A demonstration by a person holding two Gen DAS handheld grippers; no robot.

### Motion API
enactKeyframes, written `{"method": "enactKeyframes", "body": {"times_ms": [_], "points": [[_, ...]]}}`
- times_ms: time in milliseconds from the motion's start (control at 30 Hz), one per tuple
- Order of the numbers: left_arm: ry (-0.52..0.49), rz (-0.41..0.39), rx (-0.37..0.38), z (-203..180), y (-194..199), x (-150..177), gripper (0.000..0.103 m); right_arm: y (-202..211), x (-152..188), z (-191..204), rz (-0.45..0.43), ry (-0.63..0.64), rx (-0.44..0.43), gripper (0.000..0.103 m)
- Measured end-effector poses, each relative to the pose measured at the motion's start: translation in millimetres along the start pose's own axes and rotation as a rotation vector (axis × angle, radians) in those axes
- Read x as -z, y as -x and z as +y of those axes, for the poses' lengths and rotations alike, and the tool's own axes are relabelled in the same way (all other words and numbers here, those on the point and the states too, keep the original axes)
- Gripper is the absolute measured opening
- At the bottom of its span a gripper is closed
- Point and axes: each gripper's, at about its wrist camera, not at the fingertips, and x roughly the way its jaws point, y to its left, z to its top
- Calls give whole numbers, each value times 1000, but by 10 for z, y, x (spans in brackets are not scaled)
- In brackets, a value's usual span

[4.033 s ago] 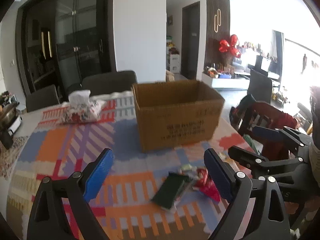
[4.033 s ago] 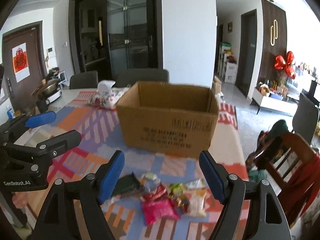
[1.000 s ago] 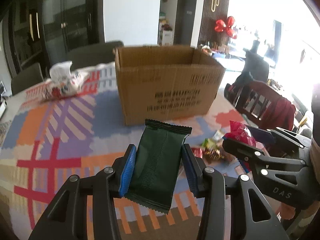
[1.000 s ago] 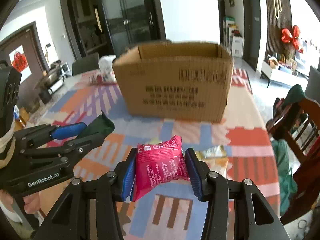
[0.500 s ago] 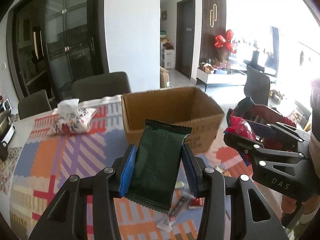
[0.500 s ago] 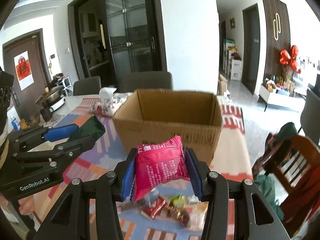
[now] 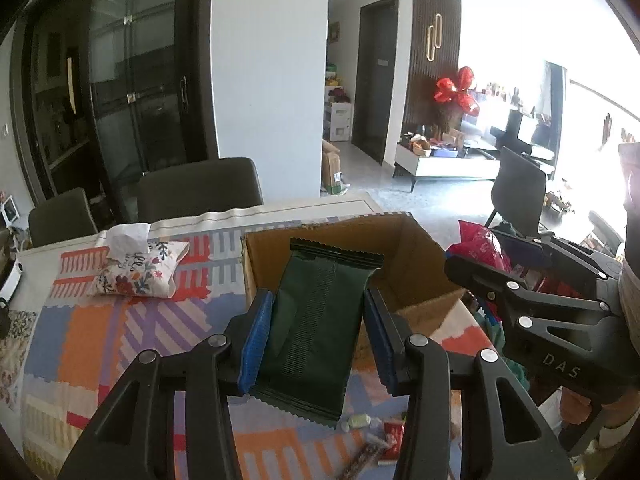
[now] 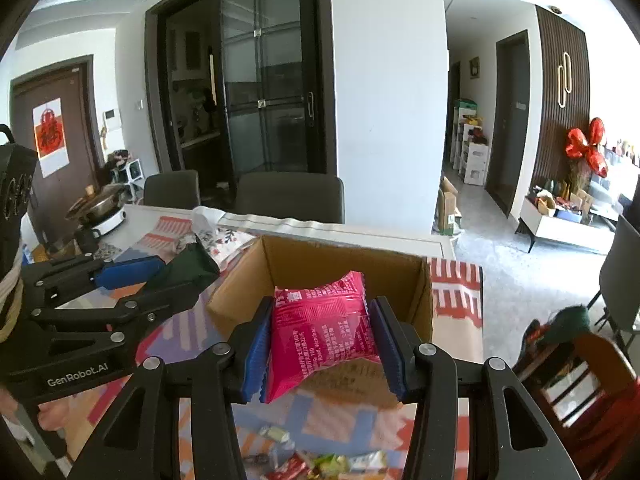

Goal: Organize snacks
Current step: 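Carry both packets over the box and open both grippers to drop them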

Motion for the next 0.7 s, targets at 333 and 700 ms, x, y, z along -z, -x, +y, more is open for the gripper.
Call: {"method": "enactKeyframes", "body": {"times_ms": [333,700], "points": [[6,71,-31,7,-515,-208,46,-530,-125,-224,74,-6,3,49],[11,146,-67,26,-892,-271,51,-867,-96,-400,126,-50,-3,52]]}}
